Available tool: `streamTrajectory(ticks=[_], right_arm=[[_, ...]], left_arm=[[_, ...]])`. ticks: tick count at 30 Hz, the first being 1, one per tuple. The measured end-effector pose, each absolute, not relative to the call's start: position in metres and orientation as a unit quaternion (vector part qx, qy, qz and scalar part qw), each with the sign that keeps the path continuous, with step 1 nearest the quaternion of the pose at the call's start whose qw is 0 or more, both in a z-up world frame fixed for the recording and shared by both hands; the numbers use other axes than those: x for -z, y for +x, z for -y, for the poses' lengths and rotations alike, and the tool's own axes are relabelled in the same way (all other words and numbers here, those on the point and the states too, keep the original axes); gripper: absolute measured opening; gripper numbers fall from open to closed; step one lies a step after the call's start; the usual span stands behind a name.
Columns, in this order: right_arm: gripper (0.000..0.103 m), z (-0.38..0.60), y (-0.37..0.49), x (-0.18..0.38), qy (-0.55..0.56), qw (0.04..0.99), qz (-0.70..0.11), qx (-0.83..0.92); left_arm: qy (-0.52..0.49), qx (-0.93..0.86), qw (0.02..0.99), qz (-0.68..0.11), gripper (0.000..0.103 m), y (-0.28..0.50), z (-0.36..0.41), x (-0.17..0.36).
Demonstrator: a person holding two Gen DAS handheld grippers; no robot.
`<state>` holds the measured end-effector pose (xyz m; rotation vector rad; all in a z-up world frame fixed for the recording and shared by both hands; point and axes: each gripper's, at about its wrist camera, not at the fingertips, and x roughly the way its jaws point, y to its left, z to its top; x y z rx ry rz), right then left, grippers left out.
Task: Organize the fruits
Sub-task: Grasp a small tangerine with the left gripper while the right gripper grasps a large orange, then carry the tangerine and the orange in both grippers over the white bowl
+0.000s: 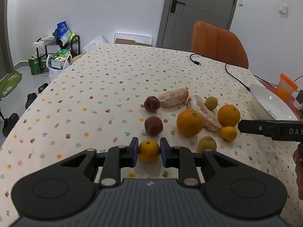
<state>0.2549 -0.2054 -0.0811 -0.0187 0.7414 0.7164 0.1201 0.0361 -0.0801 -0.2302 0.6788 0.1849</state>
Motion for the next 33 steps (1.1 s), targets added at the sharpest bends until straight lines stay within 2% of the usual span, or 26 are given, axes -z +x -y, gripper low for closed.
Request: streamTrajectory(ticks=[5, 12, 16, 33], right_arm=[[0.066, 0.191, 0.265, 0.079, -0.014, 0.868, -0.351, -0.352], [0.064, 0.177, 0.276, 0.078, -0.019, 0.865, -0.346, -0.362], [0.041, 0.169, 0.281, 0.079, -0.042, 0.861, -0.358, -0.358], [0.039, 0.208, 0.272, 0.059, -0.004, 0.88, -0.322, -0.35]], left_arm=[[-0.117, -0.093, 0.932, -0.331, 0.023, 0.124, -0.04, 0.08], [-0.116, -0.105, 0.934, -0.32, 0.023, 0.128, -0.041, 0.083], [-0.122, -0.11, 0.936, -0.31, 0.023, 0.123, -0.04, 0.084], [-0.1, -0.095, 0.947, -0.292, 0.023, 0.127, -0.023, 0.059]])
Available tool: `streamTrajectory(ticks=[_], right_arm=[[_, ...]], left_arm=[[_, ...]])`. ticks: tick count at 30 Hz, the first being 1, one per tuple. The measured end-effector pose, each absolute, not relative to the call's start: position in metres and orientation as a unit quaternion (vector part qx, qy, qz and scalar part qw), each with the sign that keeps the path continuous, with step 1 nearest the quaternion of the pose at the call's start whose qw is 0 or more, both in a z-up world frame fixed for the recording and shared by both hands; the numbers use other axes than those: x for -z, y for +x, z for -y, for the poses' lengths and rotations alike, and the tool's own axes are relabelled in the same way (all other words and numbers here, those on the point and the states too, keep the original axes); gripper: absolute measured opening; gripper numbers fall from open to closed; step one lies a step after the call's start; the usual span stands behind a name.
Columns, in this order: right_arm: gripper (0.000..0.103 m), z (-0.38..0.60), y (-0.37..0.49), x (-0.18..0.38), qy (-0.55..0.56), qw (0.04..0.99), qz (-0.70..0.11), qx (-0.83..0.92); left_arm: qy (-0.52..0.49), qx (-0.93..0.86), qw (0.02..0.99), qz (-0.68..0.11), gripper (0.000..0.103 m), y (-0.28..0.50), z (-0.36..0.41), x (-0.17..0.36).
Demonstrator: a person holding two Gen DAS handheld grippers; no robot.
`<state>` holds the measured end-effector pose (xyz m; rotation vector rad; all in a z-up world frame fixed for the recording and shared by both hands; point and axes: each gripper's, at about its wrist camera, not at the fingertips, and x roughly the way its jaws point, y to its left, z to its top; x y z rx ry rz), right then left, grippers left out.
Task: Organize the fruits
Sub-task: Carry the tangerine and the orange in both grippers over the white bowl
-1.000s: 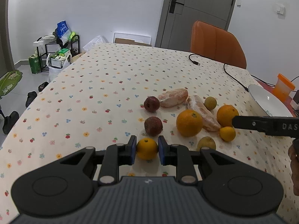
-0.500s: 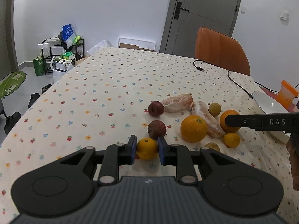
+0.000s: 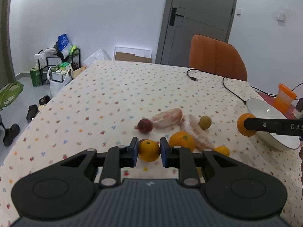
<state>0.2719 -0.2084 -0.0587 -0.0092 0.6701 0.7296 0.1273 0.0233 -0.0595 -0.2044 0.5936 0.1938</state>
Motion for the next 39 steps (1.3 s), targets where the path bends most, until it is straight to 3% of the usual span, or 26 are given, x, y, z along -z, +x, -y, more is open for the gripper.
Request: streamTrajectory(ticks=[14, 39], right_arm=[[0.039, 0.262, 0.259, 0.052, 0.032, 0.905, -0.284, -0.315], [0.039, 0.353, 0.241, 0.076, 0.077, 0.949, -0.259, -0.163]], left_arm=[[-0.067, -0.032, 0.96, -0.27, 0.023, 0.145, 0.022, 0.033], [-0.002, 0.102, 0.948, -0.301, 0.023, 0.206, 0.121, 0.039]])
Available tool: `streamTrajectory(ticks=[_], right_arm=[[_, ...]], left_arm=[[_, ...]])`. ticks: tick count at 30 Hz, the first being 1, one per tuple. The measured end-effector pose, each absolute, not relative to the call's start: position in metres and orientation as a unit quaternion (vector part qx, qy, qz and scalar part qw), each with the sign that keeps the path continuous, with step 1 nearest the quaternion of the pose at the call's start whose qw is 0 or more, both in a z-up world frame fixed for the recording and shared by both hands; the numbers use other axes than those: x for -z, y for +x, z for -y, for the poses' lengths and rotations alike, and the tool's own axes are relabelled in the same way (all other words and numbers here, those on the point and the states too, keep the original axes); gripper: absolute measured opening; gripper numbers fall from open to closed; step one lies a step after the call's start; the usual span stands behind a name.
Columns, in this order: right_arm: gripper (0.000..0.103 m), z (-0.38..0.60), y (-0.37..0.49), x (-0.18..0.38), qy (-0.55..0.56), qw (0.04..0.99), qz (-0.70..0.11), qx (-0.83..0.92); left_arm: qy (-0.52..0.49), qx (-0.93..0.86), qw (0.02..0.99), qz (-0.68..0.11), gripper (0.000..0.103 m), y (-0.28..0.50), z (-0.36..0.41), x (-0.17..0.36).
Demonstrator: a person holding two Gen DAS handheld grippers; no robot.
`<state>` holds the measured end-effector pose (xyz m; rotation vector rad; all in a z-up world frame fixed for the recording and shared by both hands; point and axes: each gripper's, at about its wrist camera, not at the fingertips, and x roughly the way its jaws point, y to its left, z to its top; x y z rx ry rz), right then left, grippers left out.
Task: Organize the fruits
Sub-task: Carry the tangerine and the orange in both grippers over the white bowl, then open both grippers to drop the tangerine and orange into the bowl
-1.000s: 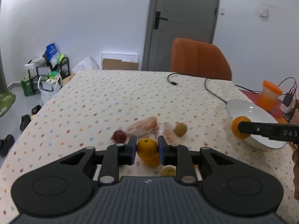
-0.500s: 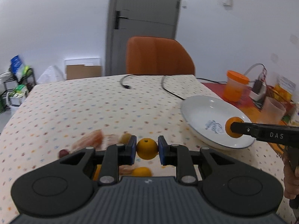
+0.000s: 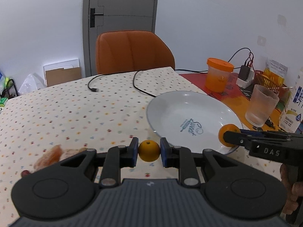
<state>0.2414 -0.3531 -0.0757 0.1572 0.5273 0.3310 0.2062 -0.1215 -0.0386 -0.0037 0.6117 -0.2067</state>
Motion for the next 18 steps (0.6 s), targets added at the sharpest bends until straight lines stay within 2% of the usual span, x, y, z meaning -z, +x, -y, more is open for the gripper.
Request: streamTrajectory(ticks=[18], right_arm=[[0.044, 0.355, 0.242, 0.076, 0.068, 0.953, -0.245, -0.166]], left_arm=[[0.007, 0.122, 0.944, -0.305, 0.023, 0.228, 0.164, 0.044]])
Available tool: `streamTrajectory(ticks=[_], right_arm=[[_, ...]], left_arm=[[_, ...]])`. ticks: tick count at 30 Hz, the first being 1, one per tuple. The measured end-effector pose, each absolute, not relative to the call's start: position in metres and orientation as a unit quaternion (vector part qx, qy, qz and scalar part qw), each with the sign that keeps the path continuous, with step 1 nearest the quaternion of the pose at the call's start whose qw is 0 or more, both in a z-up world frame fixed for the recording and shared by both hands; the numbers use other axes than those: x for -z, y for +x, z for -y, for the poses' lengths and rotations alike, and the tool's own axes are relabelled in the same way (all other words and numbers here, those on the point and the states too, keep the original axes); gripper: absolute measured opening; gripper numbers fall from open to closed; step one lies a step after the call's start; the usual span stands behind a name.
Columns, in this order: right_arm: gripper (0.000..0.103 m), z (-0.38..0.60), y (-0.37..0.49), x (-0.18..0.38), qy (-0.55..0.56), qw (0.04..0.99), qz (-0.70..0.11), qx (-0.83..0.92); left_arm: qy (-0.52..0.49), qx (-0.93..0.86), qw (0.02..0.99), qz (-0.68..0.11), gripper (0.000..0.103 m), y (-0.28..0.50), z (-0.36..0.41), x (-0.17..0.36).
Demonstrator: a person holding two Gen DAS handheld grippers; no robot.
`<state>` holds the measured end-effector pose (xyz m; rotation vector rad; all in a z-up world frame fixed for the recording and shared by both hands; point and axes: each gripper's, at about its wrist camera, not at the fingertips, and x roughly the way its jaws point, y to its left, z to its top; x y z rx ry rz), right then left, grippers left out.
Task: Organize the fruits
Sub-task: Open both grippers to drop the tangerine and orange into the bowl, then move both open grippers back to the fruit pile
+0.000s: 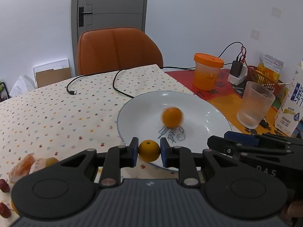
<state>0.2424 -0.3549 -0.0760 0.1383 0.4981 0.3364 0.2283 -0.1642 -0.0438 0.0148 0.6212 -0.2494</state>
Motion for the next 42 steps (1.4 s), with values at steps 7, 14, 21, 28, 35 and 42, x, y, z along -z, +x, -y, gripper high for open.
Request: streamTrajectory(ticks=[7, 14, 21, 28, 35, 42], right_arm=[[0.045, 0.361, 0.232, 0.07, 0.076, 0.955, -0.234, -0.165], [0.051, 0.356, 0.228, 0.069, 0.075, 0.955, -0.234, -0.168], [0.071, 0.349, 0.225, 0.069, 0.083, 0.956, -0.229, -0.164], [0.094, 0.34, 0.221, 0.066, 0.101, 0.957, -0.211, -0.17], [0.103, 0.322, 0.221, 0.061, 0.093, 0.956, -0.203, -0.189], [0.103, 0.3, 0.219, 0.059, 0.074, 0.957, -0.191, -0.204]], left_arm=[[0.003, 0.125, 0.948, -0.292, 0.027, 0.223, 0.165, 0.035], [0.008, 0.1, 0.949, -0.3, 0.039, 0.215, 0.149, 0.033], [0.011, 0.073, 0.955, -0.288, 0.061, 0.201, 0.126, 0.028], [0.017, 0.049, 0.96, -0.275, 0.078, 0.185, 0.097, 0.023], [0.001, 0.01, 0.961, -0.275, 0.08, 0.173, 0.065, 0.023], [-0.005, -0.02, 0.961, -0.276, 0.081, 0.162, 0.04, 0.025]])
